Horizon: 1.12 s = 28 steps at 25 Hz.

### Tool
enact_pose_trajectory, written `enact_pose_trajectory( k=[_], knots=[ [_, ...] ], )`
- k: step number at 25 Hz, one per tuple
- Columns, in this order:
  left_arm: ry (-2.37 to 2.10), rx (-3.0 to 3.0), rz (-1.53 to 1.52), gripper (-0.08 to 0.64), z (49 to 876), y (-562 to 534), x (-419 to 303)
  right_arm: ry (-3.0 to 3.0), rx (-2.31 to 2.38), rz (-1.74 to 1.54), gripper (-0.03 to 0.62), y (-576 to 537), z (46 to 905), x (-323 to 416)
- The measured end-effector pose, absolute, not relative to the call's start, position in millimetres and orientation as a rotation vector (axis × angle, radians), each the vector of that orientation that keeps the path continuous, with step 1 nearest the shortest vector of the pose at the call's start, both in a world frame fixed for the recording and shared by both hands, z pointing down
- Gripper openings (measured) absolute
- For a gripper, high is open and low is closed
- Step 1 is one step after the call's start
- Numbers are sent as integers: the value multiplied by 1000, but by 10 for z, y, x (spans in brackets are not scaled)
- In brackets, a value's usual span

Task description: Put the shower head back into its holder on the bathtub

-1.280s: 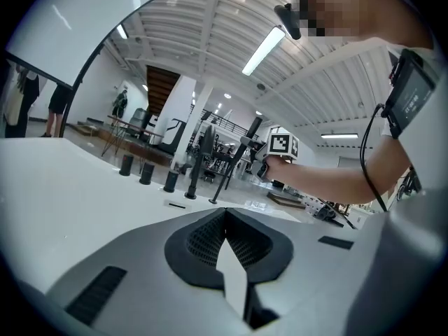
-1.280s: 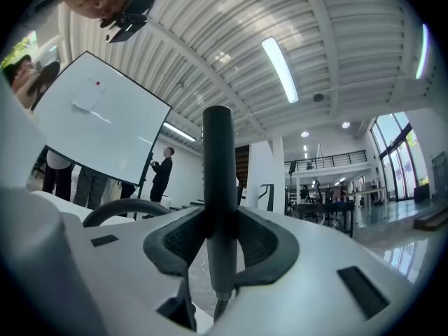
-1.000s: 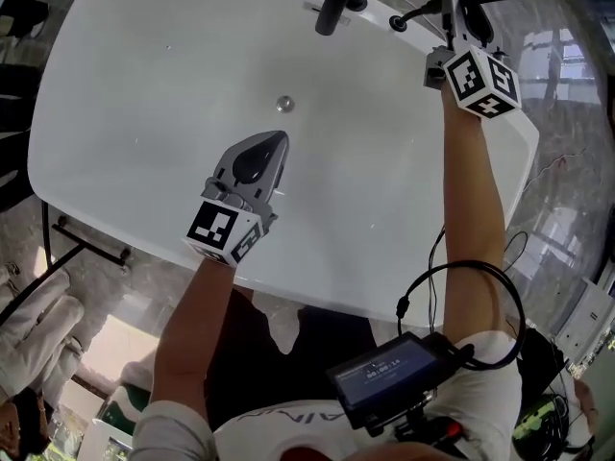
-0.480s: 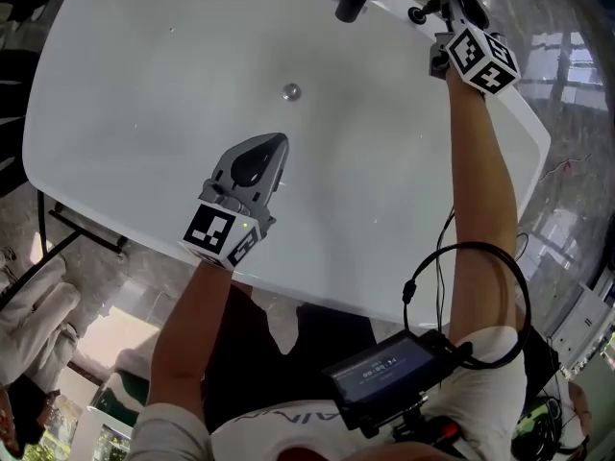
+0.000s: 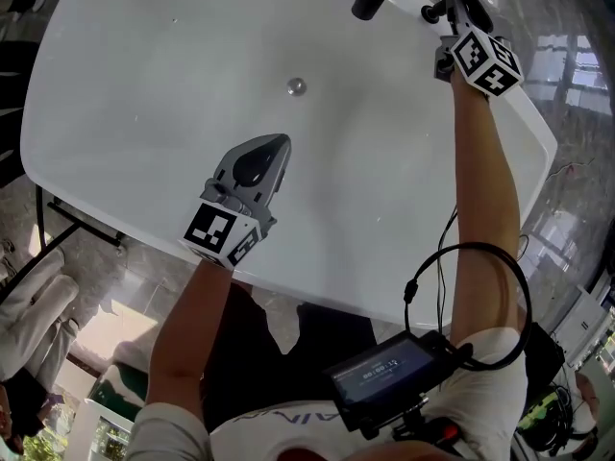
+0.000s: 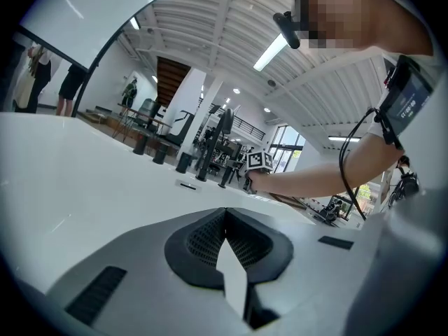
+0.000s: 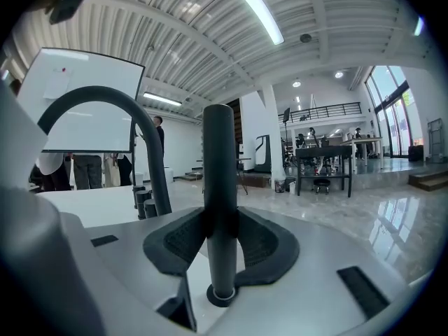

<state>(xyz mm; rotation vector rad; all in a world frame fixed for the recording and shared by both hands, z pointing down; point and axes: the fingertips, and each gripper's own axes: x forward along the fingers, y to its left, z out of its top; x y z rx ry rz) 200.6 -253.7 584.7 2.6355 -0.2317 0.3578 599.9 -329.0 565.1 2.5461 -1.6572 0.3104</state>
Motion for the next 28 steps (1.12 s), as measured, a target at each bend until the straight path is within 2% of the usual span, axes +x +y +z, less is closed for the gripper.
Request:
enact_pose_trajectory(
  k=[15, 21, 28],
  knots=[
    [-198, 2612, 370, 17, 5970, -2434, 2018, -1600, 2520, 308, 141, -3262, 5928, 5964],
    [-183, 2620, 364, 17, 5929, -2384, 2077, -1616, 2513, 297, 208, -3192, 5841, 5963],
    [-190, 2634, 367, 17, 5731, -2354, 1934, -1639, 2599, 207, 218, -2908, 5284, 5801]
  ],
)
